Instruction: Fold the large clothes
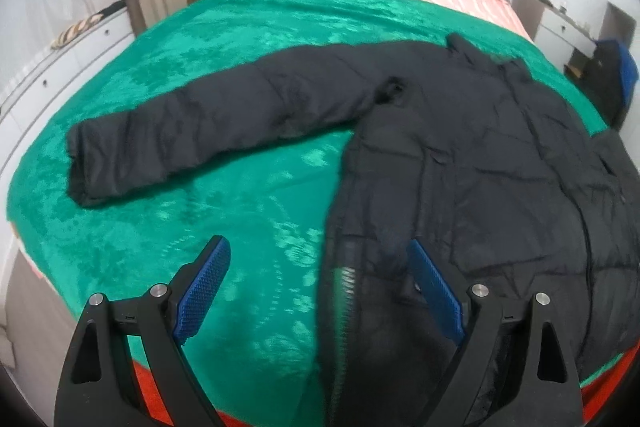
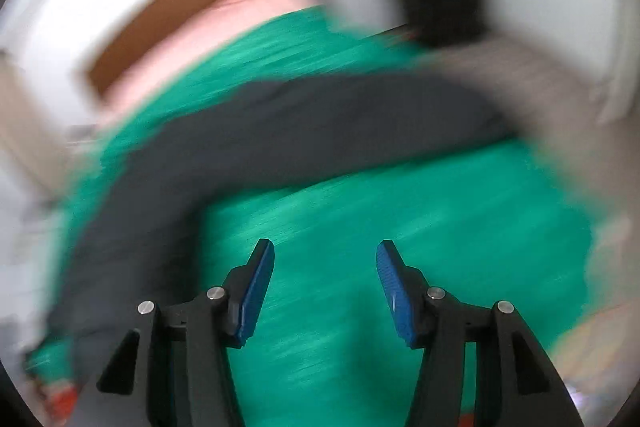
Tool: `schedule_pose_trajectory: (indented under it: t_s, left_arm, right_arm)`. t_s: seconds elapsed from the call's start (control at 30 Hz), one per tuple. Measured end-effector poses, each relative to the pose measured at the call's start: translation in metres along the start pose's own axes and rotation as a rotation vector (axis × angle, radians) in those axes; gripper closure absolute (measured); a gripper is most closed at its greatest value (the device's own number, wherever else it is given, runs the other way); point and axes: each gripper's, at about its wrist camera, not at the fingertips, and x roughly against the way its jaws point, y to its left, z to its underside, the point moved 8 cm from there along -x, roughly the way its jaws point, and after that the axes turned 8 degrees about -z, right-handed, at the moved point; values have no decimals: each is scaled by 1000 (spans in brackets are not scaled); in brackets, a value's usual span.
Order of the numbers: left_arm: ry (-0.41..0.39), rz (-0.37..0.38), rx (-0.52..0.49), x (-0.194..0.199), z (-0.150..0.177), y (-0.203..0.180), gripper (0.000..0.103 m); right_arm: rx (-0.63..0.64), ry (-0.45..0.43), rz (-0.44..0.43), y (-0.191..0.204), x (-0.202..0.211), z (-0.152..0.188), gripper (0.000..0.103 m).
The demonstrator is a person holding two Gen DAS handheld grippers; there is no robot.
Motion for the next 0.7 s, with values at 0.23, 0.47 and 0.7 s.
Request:
schedule_pose_trajectory:
  t_s: [0.23, 0.47, 0.7]
  left_arm:
    - [12, -6, -179, -27, 38, -41, 4]
    - [-4, 35, -108, -17, 38, -23, 4]
    - [12, 44, -91, -30, 39, -27, 2]
  right_arm:
    - [75, 198, -201, 73, -90, 83, 62]
    - [205, 51, -118, 102, -52, 67, 69]
    - [114, 120, -28, 77, -111, 76, 49]
